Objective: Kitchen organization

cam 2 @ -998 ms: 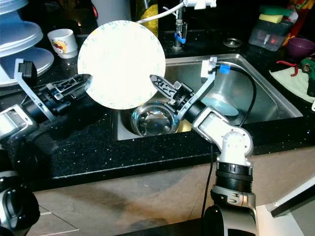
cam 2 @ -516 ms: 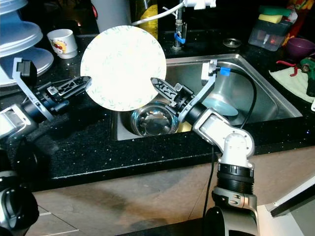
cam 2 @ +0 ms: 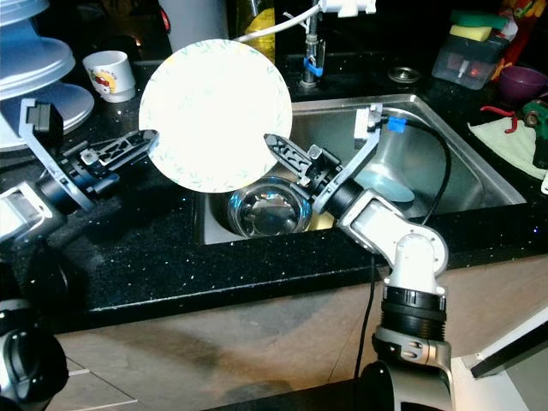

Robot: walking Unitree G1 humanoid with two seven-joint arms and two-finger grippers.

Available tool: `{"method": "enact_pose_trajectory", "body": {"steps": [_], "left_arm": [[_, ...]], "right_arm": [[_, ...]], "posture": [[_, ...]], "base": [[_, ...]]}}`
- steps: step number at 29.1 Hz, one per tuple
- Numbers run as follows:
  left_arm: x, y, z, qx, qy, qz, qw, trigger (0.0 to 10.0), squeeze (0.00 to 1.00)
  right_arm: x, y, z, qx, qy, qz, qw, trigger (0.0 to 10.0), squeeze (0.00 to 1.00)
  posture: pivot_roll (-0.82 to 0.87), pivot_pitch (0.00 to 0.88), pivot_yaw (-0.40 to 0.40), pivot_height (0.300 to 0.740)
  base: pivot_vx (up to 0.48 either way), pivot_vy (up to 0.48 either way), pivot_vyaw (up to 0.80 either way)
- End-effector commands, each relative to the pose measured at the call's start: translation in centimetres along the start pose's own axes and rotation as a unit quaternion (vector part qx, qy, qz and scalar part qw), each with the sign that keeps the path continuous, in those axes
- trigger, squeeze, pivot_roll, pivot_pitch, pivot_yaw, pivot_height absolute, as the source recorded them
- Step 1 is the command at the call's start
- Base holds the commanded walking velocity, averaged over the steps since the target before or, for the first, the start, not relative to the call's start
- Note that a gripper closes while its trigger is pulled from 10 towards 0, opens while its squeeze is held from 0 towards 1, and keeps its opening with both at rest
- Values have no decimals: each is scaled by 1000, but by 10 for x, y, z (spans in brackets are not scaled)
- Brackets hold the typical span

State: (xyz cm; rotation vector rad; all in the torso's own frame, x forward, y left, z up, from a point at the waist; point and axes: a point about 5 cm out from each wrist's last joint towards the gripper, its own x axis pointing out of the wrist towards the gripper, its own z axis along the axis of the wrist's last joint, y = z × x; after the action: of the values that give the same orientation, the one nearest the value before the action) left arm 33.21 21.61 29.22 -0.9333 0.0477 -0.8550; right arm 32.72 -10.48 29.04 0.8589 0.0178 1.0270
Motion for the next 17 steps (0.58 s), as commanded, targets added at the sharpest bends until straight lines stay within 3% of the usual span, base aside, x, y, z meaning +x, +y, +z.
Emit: {"method": "enact_pose_trajectory", "body": {"steps": [1,8,9,10,11,12,17], "left_arm": [[0,5,-5,-6,13,17,1000,10000,1000],[4,5,-6,2,20,27,999,10000,988],[4,6,-6,4,18,29,999,10000,118],[4,6,-6,4,18,29,999,10000,118],[4,6,-5,5,15,30,999,8235,0],[5,5,-5,2,11,26,1000,0,0],[5,4,-3,3,2,24,1000,0,0]], "right_arm": [[3,12,0,-3,3,37,999,0,0],[3,12,-2,0,10,38,999,0,0],[4,12,-2,0,11,38,999,0,0],[4,12,-2,0,11,38,999,0,0],[4,12,-2,-1,11,36,999,0,0],[4,11,-1,-3,12,34,999,0,0],[3,10,0,-7,12,24,1000,0,0]], "posture": [[-31,138,12,740],[-32,141,12,740],[-33,142,12,740],[-33,142,12,740],[-34,142,13,740],[-34,142,13,740],[-31,141,9,740]], "base": [[0,0,0],[0,0,0],[0,0,0],[0,0,0],[0,0,0],[0,0,0],[0,0,0]]}}
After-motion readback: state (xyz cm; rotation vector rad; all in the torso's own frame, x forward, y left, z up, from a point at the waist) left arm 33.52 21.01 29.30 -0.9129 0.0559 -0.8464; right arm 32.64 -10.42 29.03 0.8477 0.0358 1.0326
